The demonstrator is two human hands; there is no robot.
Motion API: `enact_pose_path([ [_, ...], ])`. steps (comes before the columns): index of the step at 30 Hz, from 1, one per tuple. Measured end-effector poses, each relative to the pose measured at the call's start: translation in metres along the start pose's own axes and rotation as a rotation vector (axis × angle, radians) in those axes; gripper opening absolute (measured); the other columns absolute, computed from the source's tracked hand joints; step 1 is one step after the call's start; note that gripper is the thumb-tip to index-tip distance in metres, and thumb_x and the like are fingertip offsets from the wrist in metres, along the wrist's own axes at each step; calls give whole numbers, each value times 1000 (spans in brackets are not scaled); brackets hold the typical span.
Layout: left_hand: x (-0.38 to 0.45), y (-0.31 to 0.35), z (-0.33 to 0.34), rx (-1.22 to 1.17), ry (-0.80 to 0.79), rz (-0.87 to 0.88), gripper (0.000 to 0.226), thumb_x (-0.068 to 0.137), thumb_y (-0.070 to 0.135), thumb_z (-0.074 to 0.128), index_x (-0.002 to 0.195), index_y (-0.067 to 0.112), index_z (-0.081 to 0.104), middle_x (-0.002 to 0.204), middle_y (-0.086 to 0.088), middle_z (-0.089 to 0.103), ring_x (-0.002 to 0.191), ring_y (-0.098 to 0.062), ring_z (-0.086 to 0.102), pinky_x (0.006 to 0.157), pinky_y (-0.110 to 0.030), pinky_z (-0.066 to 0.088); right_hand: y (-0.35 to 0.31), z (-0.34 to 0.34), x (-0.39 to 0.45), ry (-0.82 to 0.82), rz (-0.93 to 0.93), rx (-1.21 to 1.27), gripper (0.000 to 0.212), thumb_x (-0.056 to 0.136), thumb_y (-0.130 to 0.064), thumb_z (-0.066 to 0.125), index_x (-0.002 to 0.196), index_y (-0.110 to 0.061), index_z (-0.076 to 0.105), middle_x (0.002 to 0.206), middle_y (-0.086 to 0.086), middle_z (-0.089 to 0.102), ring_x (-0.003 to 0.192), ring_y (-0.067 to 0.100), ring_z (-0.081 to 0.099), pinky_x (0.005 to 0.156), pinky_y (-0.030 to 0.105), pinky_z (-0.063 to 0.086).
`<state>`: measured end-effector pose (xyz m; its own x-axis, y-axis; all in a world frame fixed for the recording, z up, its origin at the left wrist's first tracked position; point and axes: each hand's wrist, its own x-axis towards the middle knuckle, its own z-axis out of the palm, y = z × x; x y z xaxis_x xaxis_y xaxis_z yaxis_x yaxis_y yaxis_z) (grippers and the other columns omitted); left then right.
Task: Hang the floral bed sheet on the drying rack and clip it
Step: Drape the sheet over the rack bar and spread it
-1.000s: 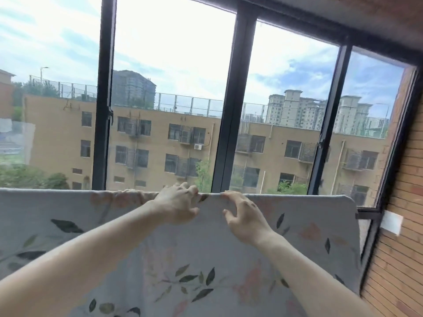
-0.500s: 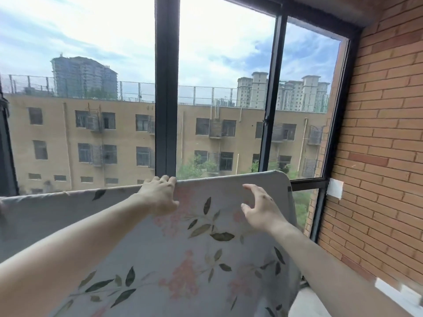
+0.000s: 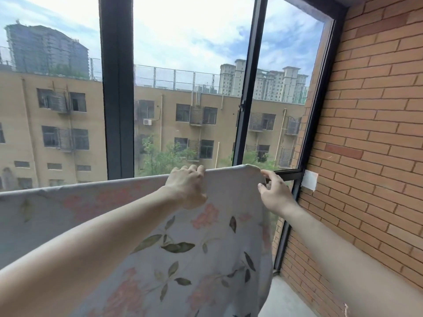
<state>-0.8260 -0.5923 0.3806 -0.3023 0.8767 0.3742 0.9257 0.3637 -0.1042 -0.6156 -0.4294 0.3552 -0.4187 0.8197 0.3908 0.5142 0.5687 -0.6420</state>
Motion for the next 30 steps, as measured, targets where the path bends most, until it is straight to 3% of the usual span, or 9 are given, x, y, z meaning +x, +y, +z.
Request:
enact_pose_path([
  [4,26,24,7,1,35,-16,58,86,49,62,133,20,44,120,-4,59,113,-27,59,95,-39,45,33,-4,44,38,-12,16,44,104,-24,52,148,-25,49,149,1,53,131,23,54,112,41,44],
  [9,38,41,16,12,110,-115,43,84,54,61,106,25,39,99,1,57,87,-23,56,76,-34,38,72,3,95,-9,-62,49,39,106,-22,52,145,-21,54,143,0,59,117,21,59,103,34,45],
  [12,40,43,20,29,150,-174,40,80,56,59,99,25,42,90,5,57,81,-20,52,74,-33,36,92,11,122,-113,-98,95,33,107,-24,52,138,-23,61,132,-3,66,106,16,60,94,27,44],
  [16,43,43,17,26,123,-275,34,78,57,59,97,29,50,85,6,60,80,-21,55,72,-36,36,117,24,152,-328,-168,308,20,107,-30,53,106,-33,73,96,-11,74,96,17,70,83,32,50],
  [19,42,50,11,56,88,-341,31,79,57,61,93,30,52,81,6,57,80,-22,54,71,-35,36,133,28,159,-388,-181,567,15,100,-28,65,107,-23,77,92,-9,77,80,10,70,75,29,54],
  [21,40,54,8,62,62,-382,29,79,56,62,90,31,52,78,8,54,82,-23,53,72,-35,35,139,25,164,-428,-150,703,26,89,-30,72,107,-12,78,92,-1,79,78,14,73,78,34,59],
  [24,40,58,4,55,26,-410,27,78,54,63,77,33,46,76,11,53,82,-23,53,72,-34,35,141,19,174,-432,-181,676,15,91,-24,76,98,-11,80,93,12,79,77,21,72,75,36,63],
  [27,43,62,4,55,5,-422,26,76,55,63,78,33,49,80,9,58,84,-24,56,72,-34,37,129,16,189,-325,-241,580,16,100,-17,68,90,-11,79,75,5,72,71,18,68,65,28,62],
  [30,45,63,3,61,-16,-443,25,76,55,62,84,32,55,81,10,59,85,-24,56,75,-34,39,104,-5,217,-295,-251,677,18,101,-17,66,88,-12,78,74,3,71,70,18,68,82,40,63],
])
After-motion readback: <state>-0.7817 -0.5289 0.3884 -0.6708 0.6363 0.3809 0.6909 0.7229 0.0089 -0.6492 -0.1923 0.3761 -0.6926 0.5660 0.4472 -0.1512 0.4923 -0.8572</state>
